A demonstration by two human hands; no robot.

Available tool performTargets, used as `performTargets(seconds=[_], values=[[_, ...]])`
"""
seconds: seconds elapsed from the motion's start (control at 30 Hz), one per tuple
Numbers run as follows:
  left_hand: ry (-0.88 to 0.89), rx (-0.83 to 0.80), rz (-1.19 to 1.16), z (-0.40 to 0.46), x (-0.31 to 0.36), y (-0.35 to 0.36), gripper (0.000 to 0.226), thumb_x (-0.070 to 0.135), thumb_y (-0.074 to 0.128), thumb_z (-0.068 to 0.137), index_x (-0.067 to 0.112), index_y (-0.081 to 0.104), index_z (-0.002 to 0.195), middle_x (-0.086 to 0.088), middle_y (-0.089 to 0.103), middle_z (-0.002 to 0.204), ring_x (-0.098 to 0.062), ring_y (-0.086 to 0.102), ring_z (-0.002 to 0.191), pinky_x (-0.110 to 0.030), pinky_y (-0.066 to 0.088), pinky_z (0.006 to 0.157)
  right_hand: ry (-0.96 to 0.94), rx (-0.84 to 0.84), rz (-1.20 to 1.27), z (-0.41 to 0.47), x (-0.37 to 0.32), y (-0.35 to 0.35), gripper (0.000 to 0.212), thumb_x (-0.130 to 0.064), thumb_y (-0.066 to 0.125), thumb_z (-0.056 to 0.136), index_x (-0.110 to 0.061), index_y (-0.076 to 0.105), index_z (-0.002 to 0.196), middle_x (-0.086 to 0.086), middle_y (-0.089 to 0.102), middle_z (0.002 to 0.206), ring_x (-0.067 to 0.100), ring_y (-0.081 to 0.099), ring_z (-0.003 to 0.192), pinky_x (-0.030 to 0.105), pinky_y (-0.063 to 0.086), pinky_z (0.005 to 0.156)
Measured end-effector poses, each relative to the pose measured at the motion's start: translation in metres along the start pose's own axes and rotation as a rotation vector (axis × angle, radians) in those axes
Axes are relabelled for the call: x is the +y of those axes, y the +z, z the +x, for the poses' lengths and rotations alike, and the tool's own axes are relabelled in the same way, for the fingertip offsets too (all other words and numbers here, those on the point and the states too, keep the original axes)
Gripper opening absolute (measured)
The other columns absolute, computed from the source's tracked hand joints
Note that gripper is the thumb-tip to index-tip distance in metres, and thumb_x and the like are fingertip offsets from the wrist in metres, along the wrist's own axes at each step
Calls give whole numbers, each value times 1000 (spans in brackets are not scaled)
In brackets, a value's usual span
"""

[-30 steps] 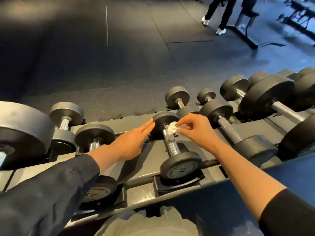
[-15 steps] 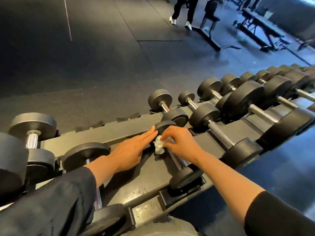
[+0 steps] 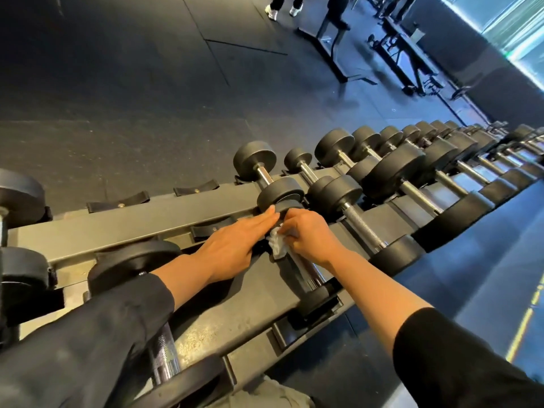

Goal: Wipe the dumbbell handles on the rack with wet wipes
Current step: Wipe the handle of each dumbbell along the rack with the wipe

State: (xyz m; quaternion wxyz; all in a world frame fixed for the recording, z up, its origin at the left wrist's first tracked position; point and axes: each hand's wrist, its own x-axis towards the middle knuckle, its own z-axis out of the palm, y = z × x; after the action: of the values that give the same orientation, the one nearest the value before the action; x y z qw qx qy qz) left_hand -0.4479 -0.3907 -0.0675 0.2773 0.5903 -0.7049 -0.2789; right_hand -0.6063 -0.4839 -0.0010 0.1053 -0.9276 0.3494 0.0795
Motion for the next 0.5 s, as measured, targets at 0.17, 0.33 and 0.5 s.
performTargets(seconds=[0.17, 0.33, 0.5], values=[[27, 29, 9, -2, -4, 2, 86, 3, 52, 91, 41, -4, 144, 8, 12, 158, -18, 36, 136, -37, 45, 102, 23, -128, 9, -15, -1, -5, 16, -7, 67, 81, -13, 71, 95, -9, 50, 96, 5, 49, 89, 9, 38, 70], [9, 60, -1, -8, -5, 10, 89, -2, 50, 89, 39, -3, 147, 22, -6, 147, -18, 39, 132, -37, 50, 94, 96, -210, 107, -40, 7, -7, 6, -12, 72, 78, -15, 72, 83, -10, 57, 93, 5, 56, 89, 16, 46, 80], [-12, 117, -17, -10, -2, 15, 86, 0, 52, 90, 36, 0, 149, 12, 4, 157, -17, 42, 130, -30, 49, 93, 216, -282, 219, -51, 10, -15, 9, -10, 74, 75, -17, 68, 74, -9, 62, 86, 0, 56, 80, 11, 42, 76]])
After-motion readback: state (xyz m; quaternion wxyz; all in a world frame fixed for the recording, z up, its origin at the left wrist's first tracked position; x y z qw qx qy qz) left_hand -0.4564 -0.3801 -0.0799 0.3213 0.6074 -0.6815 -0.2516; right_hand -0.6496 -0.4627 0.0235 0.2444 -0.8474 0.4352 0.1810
